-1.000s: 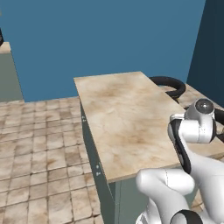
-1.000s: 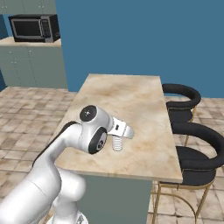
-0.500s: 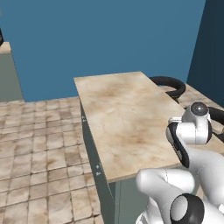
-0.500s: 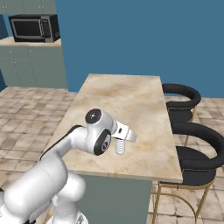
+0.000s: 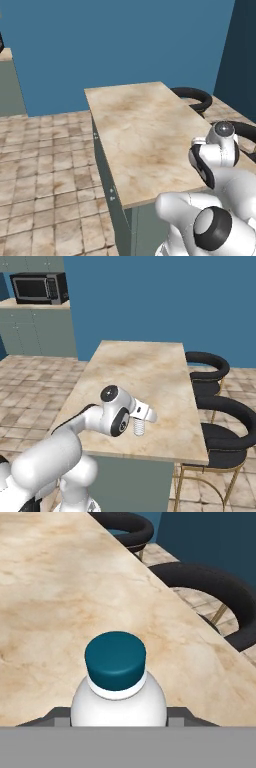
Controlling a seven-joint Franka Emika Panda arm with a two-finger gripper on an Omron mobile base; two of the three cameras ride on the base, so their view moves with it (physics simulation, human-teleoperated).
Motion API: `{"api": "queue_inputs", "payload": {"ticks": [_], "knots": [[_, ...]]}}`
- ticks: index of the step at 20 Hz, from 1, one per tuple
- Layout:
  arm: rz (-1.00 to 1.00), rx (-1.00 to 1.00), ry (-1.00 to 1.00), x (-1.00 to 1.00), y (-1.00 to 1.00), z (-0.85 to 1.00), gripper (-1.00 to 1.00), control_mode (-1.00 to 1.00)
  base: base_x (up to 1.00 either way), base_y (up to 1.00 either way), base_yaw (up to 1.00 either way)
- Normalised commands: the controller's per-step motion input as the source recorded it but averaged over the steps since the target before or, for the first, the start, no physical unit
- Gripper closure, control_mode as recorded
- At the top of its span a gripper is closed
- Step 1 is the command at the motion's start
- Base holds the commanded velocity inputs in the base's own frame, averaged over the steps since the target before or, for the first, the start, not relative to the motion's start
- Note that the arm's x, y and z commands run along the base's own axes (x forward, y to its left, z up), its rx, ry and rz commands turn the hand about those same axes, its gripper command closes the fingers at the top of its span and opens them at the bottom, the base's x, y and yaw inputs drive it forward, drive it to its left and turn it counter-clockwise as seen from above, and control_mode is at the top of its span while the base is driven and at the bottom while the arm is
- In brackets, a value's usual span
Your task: Move the drinks to the dining counter.
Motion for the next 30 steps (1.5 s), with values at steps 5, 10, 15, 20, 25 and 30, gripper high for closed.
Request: {"api": "queue_inputs", "payload": {"ticks": [5,10,15,20,25,30], "knots": [[-0.02,0.0,0.0,0.02,-0.04,-0.16,1.0,-1.0,0.0,0.0,0.0],[-0.02,0.0,0.01,0.02,-0.07,-0.15,1.0,-1.0,0.0,0.0,0.0],[-0.02,0.0,0.02,0.03,-0.08,-0.15,1.0,-1.0,0.0,0.0,0.0],[-0.03,0.0,0.03,0.06,-0.1,-0.17,1.0,-1.0,0.0,0.0,0.0],[-0.03,0.0,0.03,0.07,-0.08,-0.17,1.0,-1.0,0.0,0.0,0.0],[-0.02,0.0,0.01,0.12,-0.07,-0.2,1.0,-1.0,0.0,0.0,0.0]]}}
